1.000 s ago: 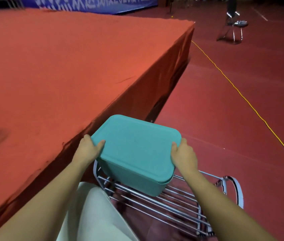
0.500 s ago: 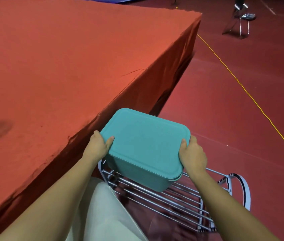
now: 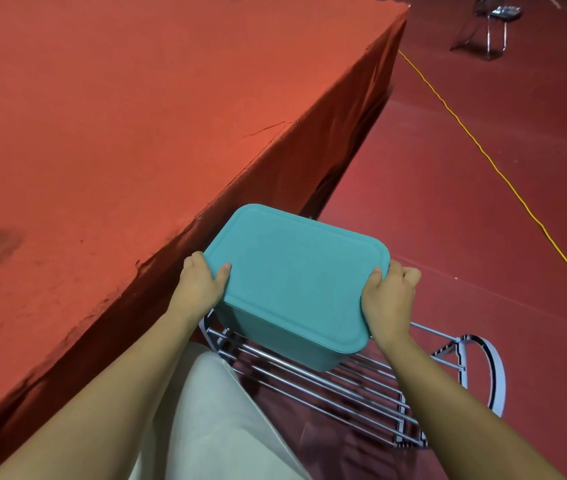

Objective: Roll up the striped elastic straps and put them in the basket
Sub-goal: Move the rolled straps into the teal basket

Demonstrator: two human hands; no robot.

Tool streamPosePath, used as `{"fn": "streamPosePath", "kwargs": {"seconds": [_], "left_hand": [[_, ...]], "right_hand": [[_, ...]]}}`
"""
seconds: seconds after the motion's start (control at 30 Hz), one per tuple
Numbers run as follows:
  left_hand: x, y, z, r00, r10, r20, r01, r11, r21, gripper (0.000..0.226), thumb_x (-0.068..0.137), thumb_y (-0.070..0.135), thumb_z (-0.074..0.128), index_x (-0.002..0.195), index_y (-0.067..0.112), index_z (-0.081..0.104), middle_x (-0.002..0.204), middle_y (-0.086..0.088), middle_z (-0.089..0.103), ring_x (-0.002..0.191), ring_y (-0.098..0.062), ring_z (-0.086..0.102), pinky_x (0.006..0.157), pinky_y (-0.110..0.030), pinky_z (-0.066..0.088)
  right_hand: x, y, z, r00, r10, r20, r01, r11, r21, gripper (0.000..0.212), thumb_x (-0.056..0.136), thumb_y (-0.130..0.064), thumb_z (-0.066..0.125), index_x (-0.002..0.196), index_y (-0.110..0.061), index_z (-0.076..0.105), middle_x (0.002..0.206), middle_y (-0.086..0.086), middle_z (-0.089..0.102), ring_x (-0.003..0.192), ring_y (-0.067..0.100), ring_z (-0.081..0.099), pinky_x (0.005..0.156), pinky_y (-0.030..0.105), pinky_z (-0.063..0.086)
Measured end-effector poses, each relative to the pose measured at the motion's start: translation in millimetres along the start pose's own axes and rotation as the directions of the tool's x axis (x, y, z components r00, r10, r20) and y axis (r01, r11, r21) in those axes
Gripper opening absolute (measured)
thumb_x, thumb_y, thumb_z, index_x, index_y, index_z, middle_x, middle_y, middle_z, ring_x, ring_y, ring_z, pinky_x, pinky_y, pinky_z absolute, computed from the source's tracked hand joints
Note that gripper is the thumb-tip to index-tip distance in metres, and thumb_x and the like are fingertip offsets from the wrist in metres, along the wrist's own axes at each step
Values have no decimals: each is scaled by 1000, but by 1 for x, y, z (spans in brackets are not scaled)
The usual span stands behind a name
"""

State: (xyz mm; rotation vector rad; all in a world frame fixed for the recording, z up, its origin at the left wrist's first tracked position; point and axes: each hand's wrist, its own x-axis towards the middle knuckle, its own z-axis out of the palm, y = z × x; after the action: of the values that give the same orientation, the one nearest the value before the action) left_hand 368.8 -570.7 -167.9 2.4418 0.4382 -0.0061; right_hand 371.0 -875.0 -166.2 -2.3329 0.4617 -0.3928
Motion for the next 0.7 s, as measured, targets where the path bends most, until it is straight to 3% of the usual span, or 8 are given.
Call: {"fn": "streamPosePath", "kwargs": {"seconds": [0.17, 0.33, 0.5, 0.57, 0.63, 0.7], "left_hand": [[-2, 3, 0, 1000, -10, -15, 10, 1000, 29, 48, 99, 45, 52, 117, 2, 42, 123, -18, 46, 94, -31, 53, 74, -39, 42], [2, 11, 0, 999, -34, 20, 32, 995, 97, 50, 100, 47, 50, 116, 1, 39, 125, -22, 46, 97, -38, 57, 75, -44, 48], [4, 10, 3, 995, -78, 55, 70, 989, 129, 52, 101, 47, 47, 119, -1, 37, 130, -24, 43, 100, -42, 58, 79, -46, 48], [2, 6, 5, 997, -49, 58, 43, 994, 101, 55, 101, 47, 47, 127, -1, 36, 135, -23, 38, 110, -42, 54, 88, -48, 47], [-1, -1, 7, 998, 52, 22, -55, 992, 118, 67, 102, 47, 45, 148, 3, 25, 152, -19, 26, 136, -40, 36, 110, -49, 36], [-2, -7, 6, 980, 197, -12, -189, 956, 223, 75, 102, 52, 39, 159, 12, 12, 165, -9, 11, 150, -30, 14, 121, -45, 19]], "right_hand": [[-2, -2, -3, 999, 3, -39, -3, 1000, -4, 18, 98, -11, 47, 110, 2, 48, 111, 25, 52, 102, 44, 51, 88, 52, 43], [2, -3, -3, 991, 124, 42, -122, 992, -45, 16, 101, -10, 41, 111, 1, 43, 114, 29, 50, 96, 48, 55, 71, 44, 37], [5, -2, 7, 986, 147, 75, -144, 989, -44, 16, 101, -7, 38, 114, 2, 40, 119, 30, 48, 100, 50, 54, 71, 44, 33], [6, -1, 9, 986, 149, 73, -148, 989, -31, 16, 100, -5, 38, 114, 2, 40, 120, 30, 49, 102, 51, 53, 74, 46, 36], [4, 0, 12, 987, 138, 78, -135, 990, -40, 21, 99, -4, 37, 119, 2, 39, 120, 29, 46, 99, 51, 54, 75, 48, 39], [1, 4, 17, 994, 63, 84, -60, 997, -47, 46, 93, 3, 36, 139, 2, 34, 123, 26, 42, 105, 47, 50, 86, 48, 40]]}}
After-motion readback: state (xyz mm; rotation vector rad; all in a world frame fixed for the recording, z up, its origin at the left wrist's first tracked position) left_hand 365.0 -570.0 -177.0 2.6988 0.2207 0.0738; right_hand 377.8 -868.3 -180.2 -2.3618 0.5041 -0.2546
